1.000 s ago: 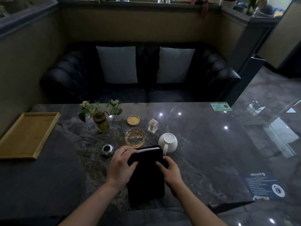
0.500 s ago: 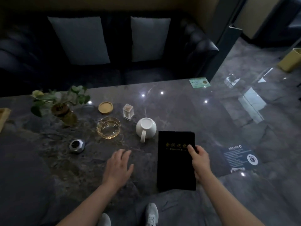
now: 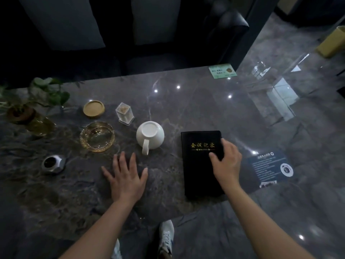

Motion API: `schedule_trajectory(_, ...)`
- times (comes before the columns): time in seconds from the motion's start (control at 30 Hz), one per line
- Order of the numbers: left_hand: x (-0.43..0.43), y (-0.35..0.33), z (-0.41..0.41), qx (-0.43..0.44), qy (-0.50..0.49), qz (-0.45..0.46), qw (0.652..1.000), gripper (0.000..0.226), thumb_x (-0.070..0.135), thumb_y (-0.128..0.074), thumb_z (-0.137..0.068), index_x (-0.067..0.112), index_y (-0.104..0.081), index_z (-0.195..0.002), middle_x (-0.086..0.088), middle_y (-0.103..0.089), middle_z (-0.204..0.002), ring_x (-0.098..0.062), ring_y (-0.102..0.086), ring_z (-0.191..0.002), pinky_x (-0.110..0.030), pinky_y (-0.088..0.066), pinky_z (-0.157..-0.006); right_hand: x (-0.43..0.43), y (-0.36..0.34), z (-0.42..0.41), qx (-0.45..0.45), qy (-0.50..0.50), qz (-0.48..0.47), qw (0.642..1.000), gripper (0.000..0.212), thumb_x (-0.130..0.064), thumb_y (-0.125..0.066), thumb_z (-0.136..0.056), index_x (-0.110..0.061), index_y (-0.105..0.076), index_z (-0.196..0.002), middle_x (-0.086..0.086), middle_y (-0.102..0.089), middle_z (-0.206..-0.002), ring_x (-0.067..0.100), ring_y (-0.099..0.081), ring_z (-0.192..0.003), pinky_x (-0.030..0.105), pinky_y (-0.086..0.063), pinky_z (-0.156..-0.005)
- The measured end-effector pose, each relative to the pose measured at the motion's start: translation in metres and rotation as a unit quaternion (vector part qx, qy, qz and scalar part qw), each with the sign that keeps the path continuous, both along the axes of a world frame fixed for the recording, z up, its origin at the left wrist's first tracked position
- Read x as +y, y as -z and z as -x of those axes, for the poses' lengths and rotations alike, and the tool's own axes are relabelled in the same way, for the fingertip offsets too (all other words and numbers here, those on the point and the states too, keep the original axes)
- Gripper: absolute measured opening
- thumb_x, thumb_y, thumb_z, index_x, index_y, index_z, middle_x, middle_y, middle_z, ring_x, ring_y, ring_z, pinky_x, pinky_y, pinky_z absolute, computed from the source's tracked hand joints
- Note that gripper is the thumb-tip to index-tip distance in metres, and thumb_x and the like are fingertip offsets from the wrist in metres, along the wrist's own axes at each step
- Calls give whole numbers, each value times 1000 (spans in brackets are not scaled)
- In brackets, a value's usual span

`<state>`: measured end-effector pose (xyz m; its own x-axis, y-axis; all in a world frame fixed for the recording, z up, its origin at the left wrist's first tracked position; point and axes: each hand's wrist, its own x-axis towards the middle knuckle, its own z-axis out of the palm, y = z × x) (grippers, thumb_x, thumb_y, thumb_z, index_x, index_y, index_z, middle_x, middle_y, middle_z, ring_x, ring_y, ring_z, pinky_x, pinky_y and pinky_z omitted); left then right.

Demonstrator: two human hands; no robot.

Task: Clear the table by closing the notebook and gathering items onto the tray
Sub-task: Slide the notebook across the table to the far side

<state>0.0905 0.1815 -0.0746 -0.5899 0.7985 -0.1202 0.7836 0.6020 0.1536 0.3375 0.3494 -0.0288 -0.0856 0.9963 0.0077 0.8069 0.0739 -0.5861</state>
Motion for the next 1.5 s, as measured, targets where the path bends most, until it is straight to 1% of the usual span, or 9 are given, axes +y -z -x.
schedule_trajectory(0.07,6,1,-2,-4,-21,-4,1000,73,60,-29,-85,16,-39,-142,-19,-30,-151,-39,-17,-144,-77,-7,-108,-28,2,12,-76,-85,-55,992,68,-41,-75,-81,-21,-50,-142,17,-43,-148,40,-40,-132,51,-33,-110)
schedule_trajectory(0.13,11,2,-3,-8,-38,-8,999,73,60,-30,-85,16,-39,-142,-20,-30,-151,-39,-17,-144,-78,-7,-107,-51,11,25,-169,-156,-33,973,74,-67,-57,-83,-37,-37,-148,10,-25,-159,35,-23,-144,52,-21,-118)
schedule_trajectory(0.2,12,6,-4,-3,-45,-5,999,74,61,-29,-84,18,-37,-144,-20,-29,-152,-38,-16,-145,-77,-5,-107,-59,25,29,-225,-187,-8,956,78,-79,-38,-83,-45,-21,-151,3,-10,-164,31,-7,-150,53,-8,-121)
schedule_trajectory(0.27,12,8,-4,6,-45,2,999,74,61,-30,-85,19,-34,-146,-19,-27,-154,-38,-14,-146,-76,-3,-108,-50,34,27,-237,-194,-14,952,77,-78,-36,-84,-47,-17,-151,1,-6,-165,30,-2,-151,54,-6,-122)
schedule_trajectory(0.47,14,5,-4,11,-56,28,998,71,60,-33,-89,23,-29,-149,-15,-23,-158,-36,-10,-147,-75,-6,-109,10,42,12,-257,-205,-44,943,77,-75,-37,-82,-48,-17,-151,-4,-9,-166,26,-4,-151,51,-8,-122)
schedule_trajectory(0.67,14,4,-4,9,-56,29,998,74,62,-28,-85,23,-30,-148,-14,-24,-157,-36,-13,-146,-74,-7,-110,68,39,3,-262,-189,-19,946,75,-76,-33,-83,-50,-10,-150,-8,-4,-166,23,0,-152,50,-5,-123)
schedule_trajectory(0.87,14,2,-5,9,-55,25,998,73,60,-30,-85,22,-34,-147,-16,-26,-156,-37,-15,-146,-74,-8,-110,110,37,-5,-263,-194,-6,945,74,-72,-38,-85,-52,-9,-150,-11,-1,-166,20,3,-152,50,-4,-123)
schedule_trajectory(1.13,14,1,-5,10,-58,19,998,74,59,-30,-84,20,-38,-146,-17,-30,-155,-38,-18,-145,-74,-10,-109,163,34,-17,-252,-186,16,949,72,-58,-52,-88,-52,-14,-149,-12,-1,-166,19,5,-152,51,0,-122)
schedule_trajectory(1.5,14,8,-3,19,-57,16,998,72,59,-34,-83,21,-40,-143,-16,-31,-153,-38,-21,-144,-74,-11,-109,205,35,-36,-234,-164,34,958,71,-47,-60,-87,-53,-20,-146,-16,-2,-165,17,5,-152,52,1,-121)
